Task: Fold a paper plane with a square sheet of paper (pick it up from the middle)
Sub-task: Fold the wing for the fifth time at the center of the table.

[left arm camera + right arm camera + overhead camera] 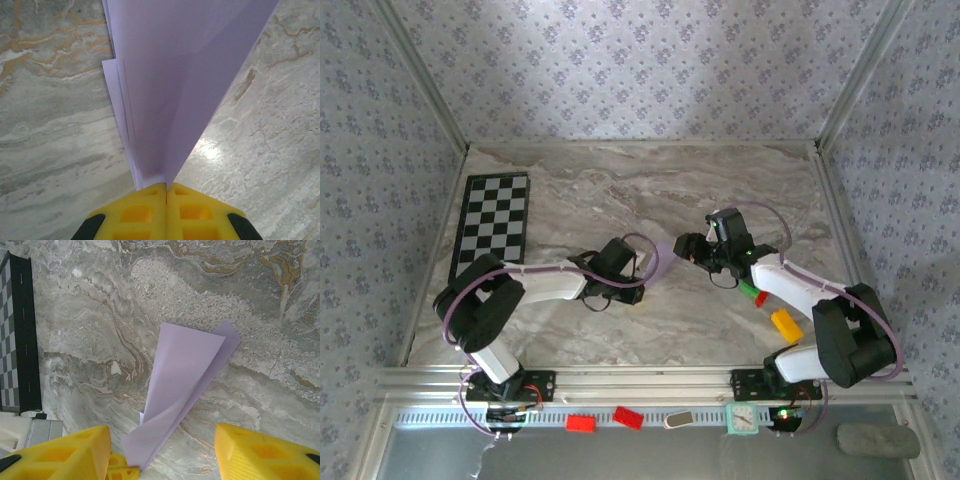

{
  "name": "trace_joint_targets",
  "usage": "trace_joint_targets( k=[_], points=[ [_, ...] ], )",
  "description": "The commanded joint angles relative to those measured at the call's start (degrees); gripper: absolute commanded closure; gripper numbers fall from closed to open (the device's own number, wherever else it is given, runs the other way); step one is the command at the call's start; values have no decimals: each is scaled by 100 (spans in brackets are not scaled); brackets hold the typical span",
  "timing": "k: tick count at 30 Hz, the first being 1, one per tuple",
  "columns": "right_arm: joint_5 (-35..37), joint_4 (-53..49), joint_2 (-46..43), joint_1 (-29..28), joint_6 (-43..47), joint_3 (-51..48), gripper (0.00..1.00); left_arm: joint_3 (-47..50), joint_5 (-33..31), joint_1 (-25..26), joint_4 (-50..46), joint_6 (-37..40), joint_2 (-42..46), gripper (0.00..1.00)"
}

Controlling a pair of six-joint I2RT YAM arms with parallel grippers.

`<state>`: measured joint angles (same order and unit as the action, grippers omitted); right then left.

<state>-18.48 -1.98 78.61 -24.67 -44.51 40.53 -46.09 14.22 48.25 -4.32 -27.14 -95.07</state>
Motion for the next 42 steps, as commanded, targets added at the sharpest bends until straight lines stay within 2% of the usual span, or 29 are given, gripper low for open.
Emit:
trace_joint_targets(
  k=[1, 8, 17, 32, 42],
  points=[
    [-125, 26, -118, 20, 76, -81, 42, -81, 390, -137, 75, -227, -117, 100],
    [-720, 582, 57, -1, 58, -207, 43, 30, 1056, -428, 397, -748, -243, 100],
    [-1400, 1165, 635, -241, -49, -113, 45, 135, 1536, -645, 752, -1233, -475, 100],
    [-1860, 1727, 1486, -633, -250, 168, 47, 172, 1742, -787, 873, -1513, -724, 100],
    [-1477, 1425, 1553, -756, -147, 346, 48, 130, 1790, -799, 827, -1470, -702, 98]
  ],
)
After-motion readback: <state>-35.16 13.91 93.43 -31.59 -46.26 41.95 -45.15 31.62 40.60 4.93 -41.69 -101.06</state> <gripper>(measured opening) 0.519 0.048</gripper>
